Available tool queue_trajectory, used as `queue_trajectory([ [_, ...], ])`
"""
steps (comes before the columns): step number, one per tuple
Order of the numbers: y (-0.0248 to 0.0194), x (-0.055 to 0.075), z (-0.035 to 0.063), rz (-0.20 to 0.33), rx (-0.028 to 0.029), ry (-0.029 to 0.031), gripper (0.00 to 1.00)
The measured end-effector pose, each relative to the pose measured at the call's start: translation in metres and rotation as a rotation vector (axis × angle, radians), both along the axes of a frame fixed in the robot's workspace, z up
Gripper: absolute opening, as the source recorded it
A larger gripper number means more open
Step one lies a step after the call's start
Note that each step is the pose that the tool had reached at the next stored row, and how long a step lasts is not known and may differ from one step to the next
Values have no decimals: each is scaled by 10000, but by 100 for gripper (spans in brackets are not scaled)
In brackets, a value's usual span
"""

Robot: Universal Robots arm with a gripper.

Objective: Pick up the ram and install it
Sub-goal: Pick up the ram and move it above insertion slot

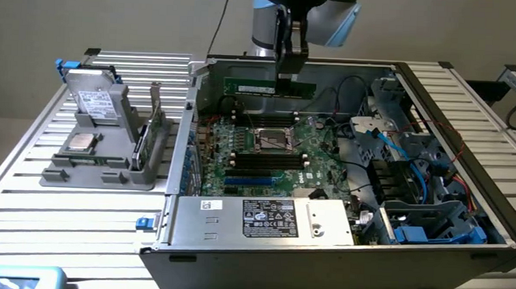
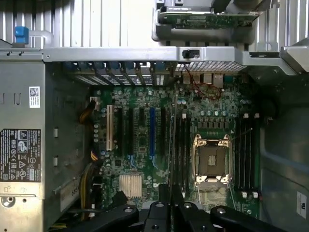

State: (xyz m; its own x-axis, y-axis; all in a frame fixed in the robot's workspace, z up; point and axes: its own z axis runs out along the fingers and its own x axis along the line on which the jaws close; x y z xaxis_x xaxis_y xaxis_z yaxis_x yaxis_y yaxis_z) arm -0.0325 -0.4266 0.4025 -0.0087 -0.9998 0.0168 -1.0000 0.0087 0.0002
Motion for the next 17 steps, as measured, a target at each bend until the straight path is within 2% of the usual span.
queue_trajectory([
  [3,4,87,-55,12,-5,1,13],
  [13,10,88,-234,67,-9,-8,13],
  [17,143,88,-295,109,-20,-24,13],
])
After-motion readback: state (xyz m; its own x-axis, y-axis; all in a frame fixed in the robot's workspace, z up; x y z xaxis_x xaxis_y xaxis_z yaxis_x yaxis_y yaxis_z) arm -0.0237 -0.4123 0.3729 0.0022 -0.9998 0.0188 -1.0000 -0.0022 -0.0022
